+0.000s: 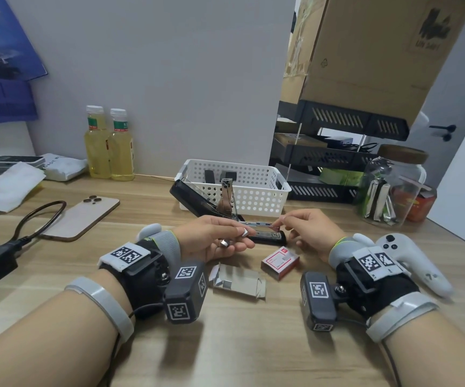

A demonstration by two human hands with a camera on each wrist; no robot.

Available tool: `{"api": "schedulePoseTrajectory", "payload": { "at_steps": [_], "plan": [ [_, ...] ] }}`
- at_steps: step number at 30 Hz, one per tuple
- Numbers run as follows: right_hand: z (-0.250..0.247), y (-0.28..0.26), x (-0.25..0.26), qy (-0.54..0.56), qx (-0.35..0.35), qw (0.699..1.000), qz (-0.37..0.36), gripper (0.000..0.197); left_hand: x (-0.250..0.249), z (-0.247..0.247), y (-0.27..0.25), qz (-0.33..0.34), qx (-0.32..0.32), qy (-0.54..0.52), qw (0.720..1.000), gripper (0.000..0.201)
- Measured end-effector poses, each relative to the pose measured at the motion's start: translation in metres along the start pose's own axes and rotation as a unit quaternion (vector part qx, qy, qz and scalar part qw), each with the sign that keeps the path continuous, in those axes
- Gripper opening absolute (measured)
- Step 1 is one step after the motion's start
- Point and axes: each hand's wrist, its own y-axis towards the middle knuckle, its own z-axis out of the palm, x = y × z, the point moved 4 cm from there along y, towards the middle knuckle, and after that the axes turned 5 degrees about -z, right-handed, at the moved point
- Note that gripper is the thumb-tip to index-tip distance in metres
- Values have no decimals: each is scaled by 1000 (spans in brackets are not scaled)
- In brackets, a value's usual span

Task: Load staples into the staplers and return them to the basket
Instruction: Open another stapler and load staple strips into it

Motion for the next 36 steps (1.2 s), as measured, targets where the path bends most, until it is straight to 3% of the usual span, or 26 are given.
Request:
{"api": "schedulePoseTrajectory", "payload": {
  "at_steps": [3,5,7,9,16,21,25,36],
  "plan": [
    [1,-10,25,-3,-12,995,-99,10,1,0,1,9,11,18,1000,27],
    [14,-19,40,18,58,988,-143,5,1,1,2,17,16,22,999,28],
    [31,-25,43,14,132,981,-144,23,2,1,3,21,20,23,999,21],
    [40,-25,43,14,148,978,-144,29,2,2,4,22,21,30,999,16],
    [39,-20,40,-10,131,982,-138,18,3,2,5,26,24,53,998,12],
    [6,-8,37,42,-40,989,-133,6,3,-2,8,17,-7,34,999,16],
    [14,-5,12,122,-14,992,-19,9,4,-2,9,11,-10,30,999,19],
    [18,2,2,113,-8,994,-9,7,3,1,9,25,19,25,999,36]
  ]
}}
